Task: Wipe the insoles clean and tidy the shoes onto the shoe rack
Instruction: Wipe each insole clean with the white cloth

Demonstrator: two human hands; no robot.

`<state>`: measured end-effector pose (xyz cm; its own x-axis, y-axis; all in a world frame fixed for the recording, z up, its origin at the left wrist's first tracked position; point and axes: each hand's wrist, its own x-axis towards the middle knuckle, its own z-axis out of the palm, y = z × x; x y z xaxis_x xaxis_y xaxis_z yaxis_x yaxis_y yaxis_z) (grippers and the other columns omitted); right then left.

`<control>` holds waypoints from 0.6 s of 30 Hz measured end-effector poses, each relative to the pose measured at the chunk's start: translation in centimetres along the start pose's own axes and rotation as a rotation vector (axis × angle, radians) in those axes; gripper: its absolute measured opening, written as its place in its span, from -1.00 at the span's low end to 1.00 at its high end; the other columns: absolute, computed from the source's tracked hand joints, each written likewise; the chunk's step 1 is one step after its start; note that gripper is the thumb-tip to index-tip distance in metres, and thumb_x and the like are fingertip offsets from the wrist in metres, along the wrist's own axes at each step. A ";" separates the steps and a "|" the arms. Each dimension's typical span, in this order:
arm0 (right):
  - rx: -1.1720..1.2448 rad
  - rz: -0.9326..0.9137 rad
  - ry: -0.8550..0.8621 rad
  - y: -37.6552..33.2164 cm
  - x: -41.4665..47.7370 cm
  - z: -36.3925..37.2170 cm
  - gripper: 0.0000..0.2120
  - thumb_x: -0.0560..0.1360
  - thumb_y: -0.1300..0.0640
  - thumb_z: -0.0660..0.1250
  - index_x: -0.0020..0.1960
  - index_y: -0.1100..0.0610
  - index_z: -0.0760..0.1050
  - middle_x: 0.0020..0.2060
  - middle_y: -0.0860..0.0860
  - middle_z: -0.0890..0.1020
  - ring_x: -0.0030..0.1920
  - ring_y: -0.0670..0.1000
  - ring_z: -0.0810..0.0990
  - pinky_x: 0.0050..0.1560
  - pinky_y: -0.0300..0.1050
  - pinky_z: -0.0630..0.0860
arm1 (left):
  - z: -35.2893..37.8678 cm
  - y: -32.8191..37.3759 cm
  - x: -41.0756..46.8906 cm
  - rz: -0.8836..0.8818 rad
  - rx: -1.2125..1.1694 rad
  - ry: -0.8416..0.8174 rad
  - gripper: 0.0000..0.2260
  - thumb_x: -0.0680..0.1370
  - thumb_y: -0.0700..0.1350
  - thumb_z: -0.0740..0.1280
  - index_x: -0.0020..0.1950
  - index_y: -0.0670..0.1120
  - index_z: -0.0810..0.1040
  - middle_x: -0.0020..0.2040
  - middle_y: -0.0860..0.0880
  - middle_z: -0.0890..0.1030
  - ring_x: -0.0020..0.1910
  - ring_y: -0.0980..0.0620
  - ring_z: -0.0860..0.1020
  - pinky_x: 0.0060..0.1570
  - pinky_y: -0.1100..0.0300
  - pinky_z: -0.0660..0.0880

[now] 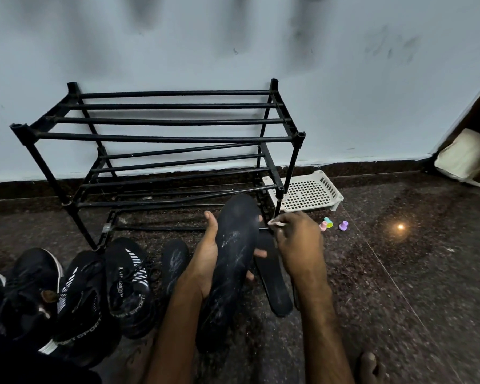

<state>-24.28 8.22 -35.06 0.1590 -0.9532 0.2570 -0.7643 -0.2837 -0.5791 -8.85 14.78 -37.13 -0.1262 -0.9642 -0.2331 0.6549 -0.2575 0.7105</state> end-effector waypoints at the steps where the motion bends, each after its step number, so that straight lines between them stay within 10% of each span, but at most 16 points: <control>1: 0.021 0.035 0.035 0.4 0.0 -0.1 -0.82 0.47 0.22 0.44 0.07 0.12 0.66 0.00 0.01 0.64 -0.13 -0.11 0.53 0.00 -0.33 0.41 | 0.0 0.1 0.0 0.017 -0.004 -0.001 -0.21 0.54 0.41 -0.15 0.33 -0.11 0.56 0.22 -0.19 0.62 -0.05 -0.22 0.64 -0.44 -0.01 0.60; 18: 0.797 0.254 -0.063 -1.0 -0.4 1.1 -0.85 0.43 0.03 0.50 -0.13 0.12 0.66 -0.26 0.02 0.72 -0.23 0.07 0.70 -0.18 0.09 0.65 | 0.5 -0.2 -0.7 0.017 -0.096 0.002 -0.20 0.45 0.44 -0.05 0.23 -0.11 0.65 0.24 -0.25 0.60 0.07 -0.24 0.64 -0.07 -0.28 0.57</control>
<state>-22.91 8.79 -35.39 0.0942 -0.9954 0.0150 -0.1143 -0.0258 -0.9931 -9.27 15.48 -36.73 -0.1134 -0.9682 -0.2229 0.7254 -0.2340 0.6474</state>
